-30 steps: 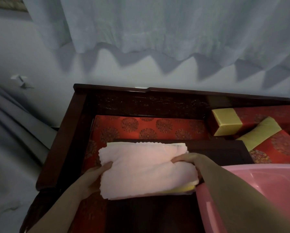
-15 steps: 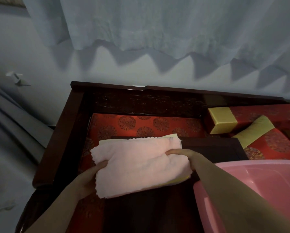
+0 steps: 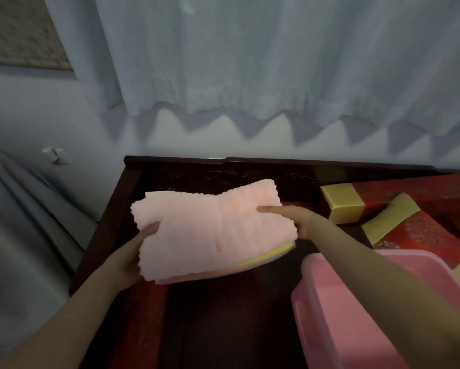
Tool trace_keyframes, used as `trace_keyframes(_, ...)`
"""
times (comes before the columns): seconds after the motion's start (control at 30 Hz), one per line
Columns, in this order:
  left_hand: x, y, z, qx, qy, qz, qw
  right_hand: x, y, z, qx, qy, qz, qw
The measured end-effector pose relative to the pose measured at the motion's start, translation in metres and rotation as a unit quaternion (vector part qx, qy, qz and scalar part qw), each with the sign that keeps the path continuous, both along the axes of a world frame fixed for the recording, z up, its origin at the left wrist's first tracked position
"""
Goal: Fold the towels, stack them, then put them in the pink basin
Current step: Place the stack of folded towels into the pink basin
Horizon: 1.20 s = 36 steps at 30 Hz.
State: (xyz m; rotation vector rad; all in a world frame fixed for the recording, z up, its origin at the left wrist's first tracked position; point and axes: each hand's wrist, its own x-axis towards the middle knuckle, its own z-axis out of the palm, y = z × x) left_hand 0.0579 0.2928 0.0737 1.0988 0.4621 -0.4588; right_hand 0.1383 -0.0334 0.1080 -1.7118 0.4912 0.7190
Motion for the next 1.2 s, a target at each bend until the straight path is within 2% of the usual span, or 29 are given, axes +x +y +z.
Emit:
trace_keyframes(0.17, -0.013, -0.055, 0.061, -0.018, -0.056, 0.009, 0.998, -0.033, -0.075, 0.051, 0.041, -0.05, -0.015, 0.998)
trace_keyframes(0.3, -0.042, -0.135, 0.095, -0.028, -0.098, -0.028, 0.994, -0.08, -0.158, 0.079, 0.049, -0.054, -0.032, 0.997)
trace_keyframes(0.4, -0.069, -0.199, 0.098, -0.031, -0.105, -0.043, 0.993, -0.116, -0.222, 0.087, 0.027, -0.071, -0.023, 0.997)
trace_keyframes(0.47, -0.083, -0.234, 0.095, -0.037, -0.101, -0.049, 0.993, -0.138, -0.255, 0.092, -0.008, -0.114, -0.049, 0.992)
trace_keyframes(0.53, -0.097, -0.271, 0.089, -0.04, -0.09, -0.047, 0.994, -0.159, -0.289, 0.093, -0.002, -0.099, -0.031, 0.995)
trace_keyframes(0.6, -0.108, -0.296, 0.084, -0.049, -0.078, -0.053, 0.994, -0.163, -0.322, 0.082, 0.039, -0.044, 0.024, 0.998)
trace_keyframes(0.67, -0.117, -0.314, 0.076, -0.044, -0.067, -0.058, 0.995, -0.163, -0.348, 0.063, 0.045, -0.001, 0.018, 0.999)
trace_keyframes(0.87, -0.121, -0.338, 0.033, 0.046, 0.008, -0.046, 0.998, -0.174, -0.372, 0.007, 0.028, 0.036, -0.006, 0.999)
trace_keyframes(1.0, -0.114, -0.352, 0.019, 0.087, 0.027, -0.046, 0.995, -0.17, -0.368, -0.026, 0.038, 0.063, -0.04, 0.997)
trace_keyframes(1.2, -0.1, -0.386, 0.009, 0.203, 0.079, -0.067, 0.974, -0.155, -0.352, -0.067, -0.027, 0.058, -0.044, 0.997)
